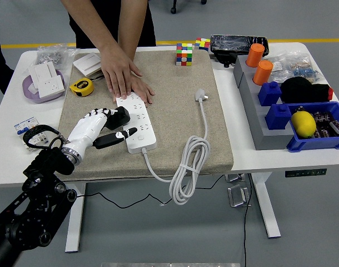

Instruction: Pick up the plug,place it near the board,insert it into the board,press the button

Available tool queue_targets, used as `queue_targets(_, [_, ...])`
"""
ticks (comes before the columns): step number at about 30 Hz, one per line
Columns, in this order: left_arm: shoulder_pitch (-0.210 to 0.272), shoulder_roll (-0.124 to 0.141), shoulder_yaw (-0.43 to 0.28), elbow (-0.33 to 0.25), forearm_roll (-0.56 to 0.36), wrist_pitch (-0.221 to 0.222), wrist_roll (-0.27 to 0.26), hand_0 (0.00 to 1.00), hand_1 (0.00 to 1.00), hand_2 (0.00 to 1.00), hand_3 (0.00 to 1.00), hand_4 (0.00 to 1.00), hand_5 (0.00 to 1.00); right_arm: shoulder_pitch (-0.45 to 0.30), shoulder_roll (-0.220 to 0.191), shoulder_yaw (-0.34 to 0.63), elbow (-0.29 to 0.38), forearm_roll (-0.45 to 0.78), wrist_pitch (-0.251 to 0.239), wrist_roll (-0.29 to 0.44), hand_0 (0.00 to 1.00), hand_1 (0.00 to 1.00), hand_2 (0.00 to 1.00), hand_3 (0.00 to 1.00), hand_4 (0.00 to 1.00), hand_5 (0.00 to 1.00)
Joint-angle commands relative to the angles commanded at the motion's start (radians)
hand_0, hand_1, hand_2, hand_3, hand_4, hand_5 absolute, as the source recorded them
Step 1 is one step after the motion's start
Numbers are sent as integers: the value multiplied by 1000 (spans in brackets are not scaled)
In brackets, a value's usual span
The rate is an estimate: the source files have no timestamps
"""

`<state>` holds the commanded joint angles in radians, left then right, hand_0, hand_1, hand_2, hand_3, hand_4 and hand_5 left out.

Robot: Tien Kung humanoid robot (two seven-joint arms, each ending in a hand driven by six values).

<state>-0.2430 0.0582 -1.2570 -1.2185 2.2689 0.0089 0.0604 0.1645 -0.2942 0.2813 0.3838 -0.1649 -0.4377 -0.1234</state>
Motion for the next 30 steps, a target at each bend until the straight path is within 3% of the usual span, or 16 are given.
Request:
queue_targets(20, [-43, 6, 47, 15, 0, 13, -22, 998, 984, 915, 850, 998, 998, 3, 0, 2, -1, 3, -1, -1, 837, 760, 748, 777, 998, 998])
queue_targets(25, [-29, 15, 70, -47, -3, 29, -34, 998, 978, 901, 846, 998, 998, 4, 0, 6, -1, 1, -2, -1, 837, 760, 748, 778, 998, 998])
queue_targets(29, [-11, 24, 113, -155, -32, 42, -34, 998, 978, 901, 846, 998, 998, 2, 1, 5, -1, 3, -2, -2, 837, 760, 748, 778, 998, 998])
queue_targets(30, [-7, 25, 123, -184, -38, 40, -30, 995, 936, 873, 844, 998, 998, 2, 1, 6, -1, 2, -2, -2, 838, 760, 748, 777, 998, 998])
